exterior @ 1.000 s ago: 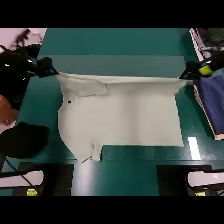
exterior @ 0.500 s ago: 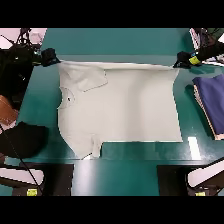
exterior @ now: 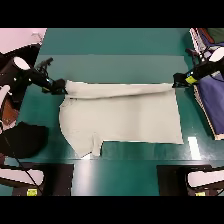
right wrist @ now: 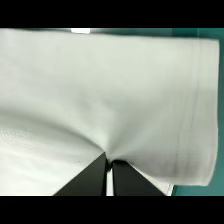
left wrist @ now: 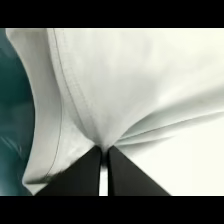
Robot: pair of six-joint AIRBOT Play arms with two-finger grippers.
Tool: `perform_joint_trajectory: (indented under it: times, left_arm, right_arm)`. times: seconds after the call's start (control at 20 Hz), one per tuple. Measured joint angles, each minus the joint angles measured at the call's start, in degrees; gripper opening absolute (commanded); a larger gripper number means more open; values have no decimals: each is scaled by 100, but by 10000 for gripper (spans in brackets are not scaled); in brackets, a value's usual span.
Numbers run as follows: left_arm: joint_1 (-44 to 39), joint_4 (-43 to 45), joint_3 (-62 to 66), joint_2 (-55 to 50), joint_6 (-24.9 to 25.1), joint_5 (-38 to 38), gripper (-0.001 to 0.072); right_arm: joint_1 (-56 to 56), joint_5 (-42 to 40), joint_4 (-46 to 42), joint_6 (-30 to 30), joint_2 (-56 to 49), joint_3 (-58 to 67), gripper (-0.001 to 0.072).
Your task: Fold the shirts.
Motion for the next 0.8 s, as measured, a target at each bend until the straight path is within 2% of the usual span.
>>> perform_joint_trajectory:
  times: [0.05, 0.25, 0.4, 0.55, 0.8]
  left_arm:
    - [-15, 2, -127, 9, -2, 59, 548]
    - [-17, 46, -374, 258, -81, 42, 536]
    - [2, 555, -780, 887, -240, -127, 536]
    - [9, 909, -1757, 1803, -417, -334, 536]
    - [7, 780, -3580, 3139, -710, -603, 537]
  right_arm:
    - [-17, -20, 52, -4, 28, -116, 400]
    - [-149, 22, 579, -11, 219, -345, 400]
    - [-269, 321, 798, -11, 542, -400, 399]
    - [-343, 498, 863, -15, 949, -420, 399]
    - [-361, 409, 931, -31, 1408, -431, 399]
